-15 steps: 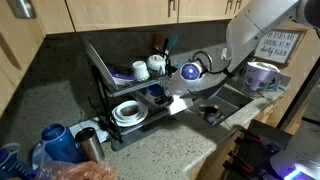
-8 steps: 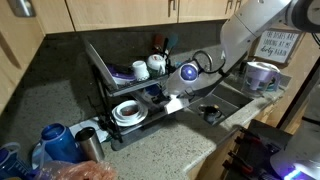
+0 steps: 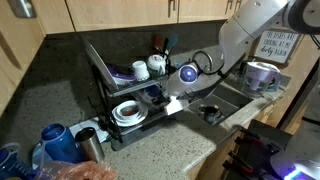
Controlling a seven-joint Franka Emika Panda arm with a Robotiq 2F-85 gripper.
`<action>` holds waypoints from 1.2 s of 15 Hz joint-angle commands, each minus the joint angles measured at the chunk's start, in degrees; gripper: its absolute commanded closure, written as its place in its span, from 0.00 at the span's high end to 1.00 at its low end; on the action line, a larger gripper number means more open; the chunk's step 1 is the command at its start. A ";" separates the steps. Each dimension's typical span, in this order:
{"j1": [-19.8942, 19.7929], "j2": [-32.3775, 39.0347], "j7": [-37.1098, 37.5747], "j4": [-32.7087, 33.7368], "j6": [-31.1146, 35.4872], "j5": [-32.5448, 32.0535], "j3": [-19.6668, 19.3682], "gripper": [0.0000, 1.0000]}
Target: Pick up the cup and put it on the dish dryer
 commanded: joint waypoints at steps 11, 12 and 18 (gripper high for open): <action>-0.96 -0.90 -0.69 0.11 1.01 4.07 0.29 0.63; -1.05 -1.37 -1.35 -0.33 0.84 5.17 0.38 0.72; -1.75 -5.25 -5.31 -2.85 2.15 10.08 0.72 1.00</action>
